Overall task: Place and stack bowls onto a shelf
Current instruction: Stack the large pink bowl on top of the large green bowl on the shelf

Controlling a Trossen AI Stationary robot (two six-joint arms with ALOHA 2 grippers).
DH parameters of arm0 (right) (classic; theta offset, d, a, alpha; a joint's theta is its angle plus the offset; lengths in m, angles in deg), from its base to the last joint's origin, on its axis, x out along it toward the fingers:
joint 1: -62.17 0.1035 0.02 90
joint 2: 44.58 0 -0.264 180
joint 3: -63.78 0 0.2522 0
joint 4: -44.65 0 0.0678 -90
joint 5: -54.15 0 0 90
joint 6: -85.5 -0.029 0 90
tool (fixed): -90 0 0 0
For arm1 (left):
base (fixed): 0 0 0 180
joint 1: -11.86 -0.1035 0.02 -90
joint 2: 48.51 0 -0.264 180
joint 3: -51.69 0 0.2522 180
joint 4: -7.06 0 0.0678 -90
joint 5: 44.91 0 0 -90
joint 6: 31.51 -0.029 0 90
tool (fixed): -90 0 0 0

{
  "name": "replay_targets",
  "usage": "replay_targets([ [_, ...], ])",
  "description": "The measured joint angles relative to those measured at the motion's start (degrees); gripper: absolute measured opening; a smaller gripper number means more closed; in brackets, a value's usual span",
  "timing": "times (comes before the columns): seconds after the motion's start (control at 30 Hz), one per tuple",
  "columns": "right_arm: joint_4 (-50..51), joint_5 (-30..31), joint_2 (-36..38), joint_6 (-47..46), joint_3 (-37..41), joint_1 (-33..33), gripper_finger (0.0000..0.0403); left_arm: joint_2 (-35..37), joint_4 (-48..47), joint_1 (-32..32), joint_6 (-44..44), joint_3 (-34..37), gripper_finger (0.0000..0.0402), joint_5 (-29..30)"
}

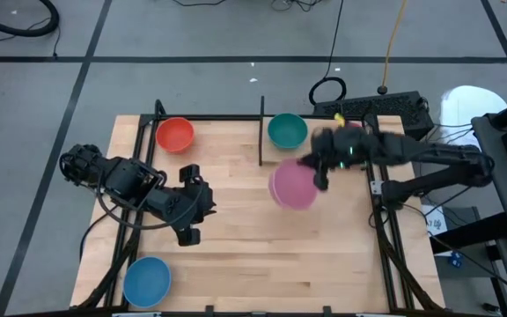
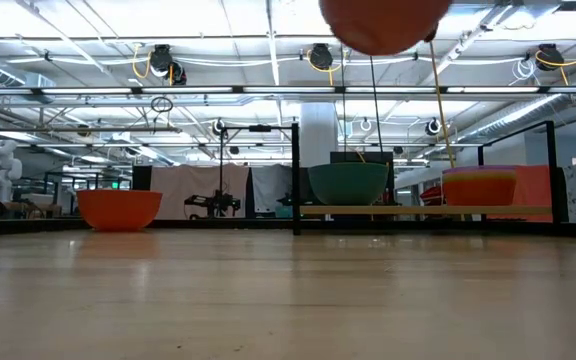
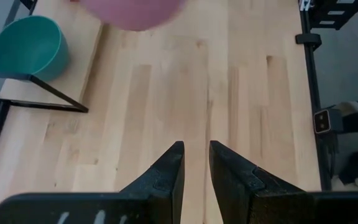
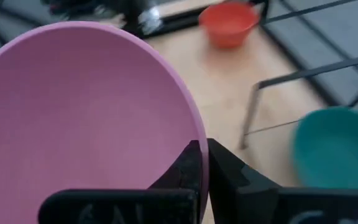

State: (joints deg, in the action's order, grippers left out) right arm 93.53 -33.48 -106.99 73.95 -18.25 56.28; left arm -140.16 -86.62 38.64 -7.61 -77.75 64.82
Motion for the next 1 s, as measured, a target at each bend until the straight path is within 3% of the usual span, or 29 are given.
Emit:
replay_targets([
  [0.3, -6.24, -13.3, -4.26, 8.95, -2.4, -16.57, 0.0, 0.0, -0.01, 0.0, 0.39, 0.0, 0.0081, 0.34],
  [0.47, -12.26, -14.64, -8.51, 10.33, -2.51, -23.75, 0.0, -0.02, 0.0, 0.0, 1.38, 0.0, 0.0081, 0.36],
  [0.8, -14.31, -15.01, -14.01, 11.48, -2.51, -38.46, 0.0, 0.0, 0.0, -0.03, 2.58, 0.0, 0.0081, 0.4],
  [1.0, -13.99, -22.18, -17.04, 13.78, -2.51, -43.81, 0.0, -0.02, 0.02, -0.13, 2.59, 0.0, 0.0081, 1.49],
])
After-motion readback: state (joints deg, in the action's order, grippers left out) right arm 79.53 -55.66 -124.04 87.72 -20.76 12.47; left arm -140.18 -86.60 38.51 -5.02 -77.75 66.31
